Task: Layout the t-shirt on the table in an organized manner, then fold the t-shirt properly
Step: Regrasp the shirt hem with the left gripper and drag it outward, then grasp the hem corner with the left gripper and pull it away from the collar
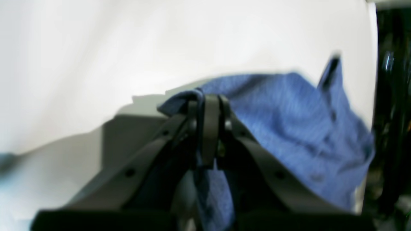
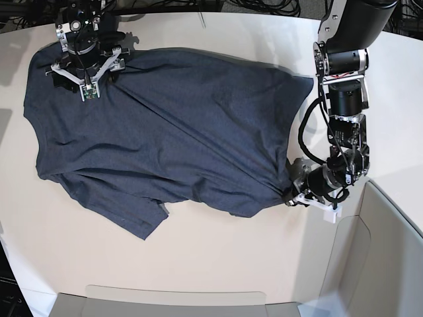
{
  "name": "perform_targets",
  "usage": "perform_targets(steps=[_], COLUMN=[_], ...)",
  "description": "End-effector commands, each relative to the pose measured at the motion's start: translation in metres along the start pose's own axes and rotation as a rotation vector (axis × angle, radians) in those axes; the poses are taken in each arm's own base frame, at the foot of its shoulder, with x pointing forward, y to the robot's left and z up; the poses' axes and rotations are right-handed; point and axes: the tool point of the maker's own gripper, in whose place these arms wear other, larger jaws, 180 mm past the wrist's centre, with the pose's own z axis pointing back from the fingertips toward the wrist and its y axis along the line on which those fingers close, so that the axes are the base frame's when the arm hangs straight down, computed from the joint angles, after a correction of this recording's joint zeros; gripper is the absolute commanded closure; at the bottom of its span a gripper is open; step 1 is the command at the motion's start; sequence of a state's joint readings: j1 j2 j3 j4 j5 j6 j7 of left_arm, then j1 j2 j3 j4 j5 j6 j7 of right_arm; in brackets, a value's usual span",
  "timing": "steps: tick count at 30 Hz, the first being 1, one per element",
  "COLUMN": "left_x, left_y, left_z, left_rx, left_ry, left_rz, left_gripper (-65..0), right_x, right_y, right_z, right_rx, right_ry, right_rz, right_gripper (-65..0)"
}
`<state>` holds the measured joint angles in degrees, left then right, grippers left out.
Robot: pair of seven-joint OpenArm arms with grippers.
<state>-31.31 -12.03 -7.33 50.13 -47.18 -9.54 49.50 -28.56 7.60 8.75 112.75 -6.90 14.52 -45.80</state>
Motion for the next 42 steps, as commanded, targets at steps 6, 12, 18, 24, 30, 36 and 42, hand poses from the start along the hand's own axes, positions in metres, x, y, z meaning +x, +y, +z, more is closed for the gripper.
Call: perform_targets(steps=[6,12,18,24,30,36,42], left_x=[0.065,0.078,0.055,0.045,0.031,-0.004,-0.039], left_y=[0.009,0.039,0.024,-0.04,-0.087,-0.114,-0.123], left_z=[0.033,0.071,0.065,0.026,-0.019,-0.058,-0.081], left_rx=[-0.037,-0.02,-0.006,-0.072,-0.076,-0.019,0.036], left_ry=[-0.207,-0.338,-0.276,-0.147,0.008,0.132,0.23], left_rz=[0.117,0.186,0.057,-0.122,-0.279,-0.54,-0.806], left_gripper=[0.0,0.0,-7.4,-32.5,-30.5,-30.3,-30.3], right_x=[-0.012,-0.016,-0.01,-0.008,-0.015,-0.018,-0.018], right_y=[-0.019,-0.037,-0.036,-0.033,-0.031,-0.03,-0.03], right_z=[0.002,0.004,0.002,0.002,0.003,0.004,0.004], right_rx=[-0.053,-0.098,-0.097,-0.09,-0.085,-0.079,-0.079], right_ry=[0.044,0.051,0.038,0.033,0.05,0.056,0.056], right_rz=[-0.005,-0.024,-0.024,-0.03,-0.026,-0.027,-0.027], right_gripper=[-52.0,-52.0,-52.0,-52.0,-52.0,-52.0,-52.0])
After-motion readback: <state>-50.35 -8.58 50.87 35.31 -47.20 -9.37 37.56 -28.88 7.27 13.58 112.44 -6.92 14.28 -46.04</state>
